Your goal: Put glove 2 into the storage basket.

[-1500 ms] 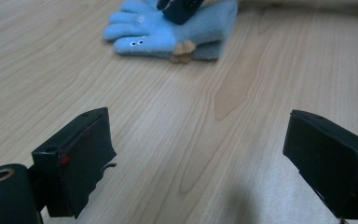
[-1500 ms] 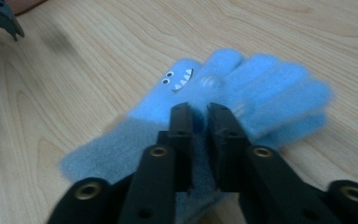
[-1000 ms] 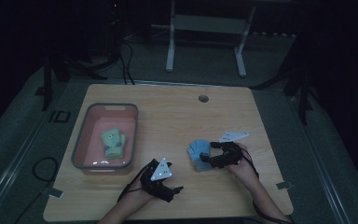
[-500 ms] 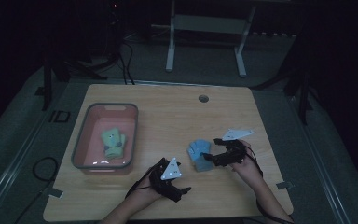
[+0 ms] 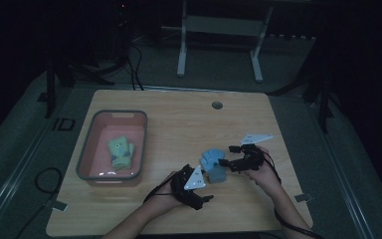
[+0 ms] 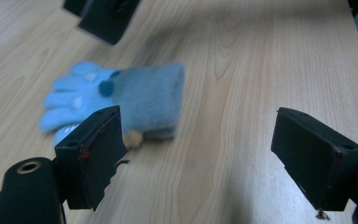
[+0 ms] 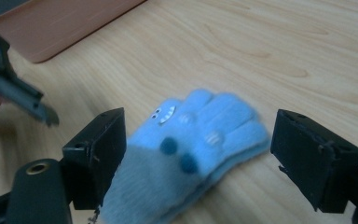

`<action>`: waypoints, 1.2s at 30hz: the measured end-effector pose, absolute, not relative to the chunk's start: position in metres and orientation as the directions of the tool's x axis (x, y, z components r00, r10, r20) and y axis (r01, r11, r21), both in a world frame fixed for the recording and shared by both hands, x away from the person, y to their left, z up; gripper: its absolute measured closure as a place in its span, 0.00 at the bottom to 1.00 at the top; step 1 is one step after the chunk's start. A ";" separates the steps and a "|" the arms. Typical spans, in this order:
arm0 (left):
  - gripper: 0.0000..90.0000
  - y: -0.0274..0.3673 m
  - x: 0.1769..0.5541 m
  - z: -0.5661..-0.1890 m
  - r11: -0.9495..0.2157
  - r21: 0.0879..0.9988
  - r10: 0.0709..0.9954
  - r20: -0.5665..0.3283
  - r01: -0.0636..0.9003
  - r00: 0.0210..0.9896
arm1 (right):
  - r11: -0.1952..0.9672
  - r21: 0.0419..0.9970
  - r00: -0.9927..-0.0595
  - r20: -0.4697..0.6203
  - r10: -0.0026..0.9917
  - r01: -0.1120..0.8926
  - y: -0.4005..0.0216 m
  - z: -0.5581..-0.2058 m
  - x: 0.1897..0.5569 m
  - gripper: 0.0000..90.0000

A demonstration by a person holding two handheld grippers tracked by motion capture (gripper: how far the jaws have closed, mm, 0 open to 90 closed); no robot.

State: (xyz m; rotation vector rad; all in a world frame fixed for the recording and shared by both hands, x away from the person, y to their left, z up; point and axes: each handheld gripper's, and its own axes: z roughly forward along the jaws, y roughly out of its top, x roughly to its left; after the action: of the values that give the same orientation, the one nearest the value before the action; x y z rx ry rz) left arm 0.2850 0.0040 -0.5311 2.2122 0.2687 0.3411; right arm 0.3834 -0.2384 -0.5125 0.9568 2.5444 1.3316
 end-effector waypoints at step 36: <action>0.82 -0.030 0.327 -0.550 -0.727 0.686 0.226 0.268 -0.021 0.937 | 0.431 0.703 -0.751 0.225 0.620 0.566 -0.218 -0.539 0.414 0.38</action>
State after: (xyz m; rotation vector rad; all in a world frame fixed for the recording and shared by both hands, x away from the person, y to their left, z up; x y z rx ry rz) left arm 0.3270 -0.0299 -0.5499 2.3504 0.1441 0.4340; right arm 0.4137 -0.2183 -0.5385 1.0795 2.5992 1.2362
